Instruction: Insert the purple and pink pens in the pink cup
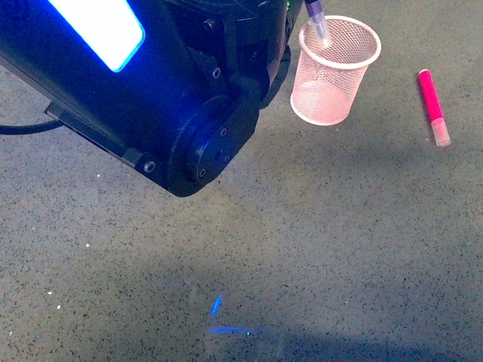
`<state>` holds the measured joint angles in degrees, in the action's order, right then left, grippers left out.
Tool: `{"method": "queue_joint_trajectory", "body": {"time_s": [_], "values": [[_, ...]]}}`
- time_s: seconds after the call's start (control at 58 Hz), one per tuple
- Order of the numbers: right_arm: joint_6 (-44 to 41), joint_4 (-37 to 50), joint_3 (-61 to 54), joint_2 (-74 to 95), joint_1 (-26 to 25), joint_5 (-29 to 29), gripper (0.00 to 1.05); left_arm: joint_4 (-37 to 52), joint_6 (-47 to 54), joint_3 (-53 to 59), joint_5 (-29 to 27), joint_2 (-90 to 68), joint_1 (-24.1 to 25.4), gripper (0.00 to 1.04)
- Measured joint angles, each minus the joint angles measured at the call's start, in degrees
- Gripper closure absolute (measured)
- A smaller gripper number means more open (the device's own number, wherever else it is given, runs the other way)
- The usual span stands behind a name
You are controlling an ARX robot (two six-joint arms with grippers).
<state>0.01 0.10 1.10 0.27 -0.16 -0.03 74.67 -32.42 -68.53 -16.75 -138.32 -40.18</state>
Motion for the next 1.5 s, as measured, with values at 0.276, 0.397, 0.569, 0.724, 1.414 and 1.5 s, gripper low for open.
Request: {"method": "queue_joint_trajectory", "body": {"time_s": [0.276,0.397,0.569,0.724,1.414,1.5], "values": [[0.0,0.0,0.0,0.0,0.0,0.0,0.07,-1.1,0.2,-0.1,0.2,0.0,0.0,0.12],[0.0,0.0,0.0,0.0,0.0,0.0,0.07,-1.0,0.5,-0.1,0.6,0.0,0.0,0.07],[0.0,0.0,0.0,0.0,0.0,0.0,0.07,-0.8,1.1,0.0,1.4,0.6,0.0,0.07],[0.0,0.0,0.0,0.0,0.0,0.0,0.07,-4.6,1.1,0.9,1.1,3.5,0.2,0.07],[0.0,0.0,0.0,0.0,0.0,0.0,0.07,-35.2,11.0,26.4,30.3,44.6,24.2,0.07],[0.0,0.0,0.0,0.0,0.0,0.0,0.07,-37.0,11.7,30.9,33.9,50.9,27.5,0.07]]}}
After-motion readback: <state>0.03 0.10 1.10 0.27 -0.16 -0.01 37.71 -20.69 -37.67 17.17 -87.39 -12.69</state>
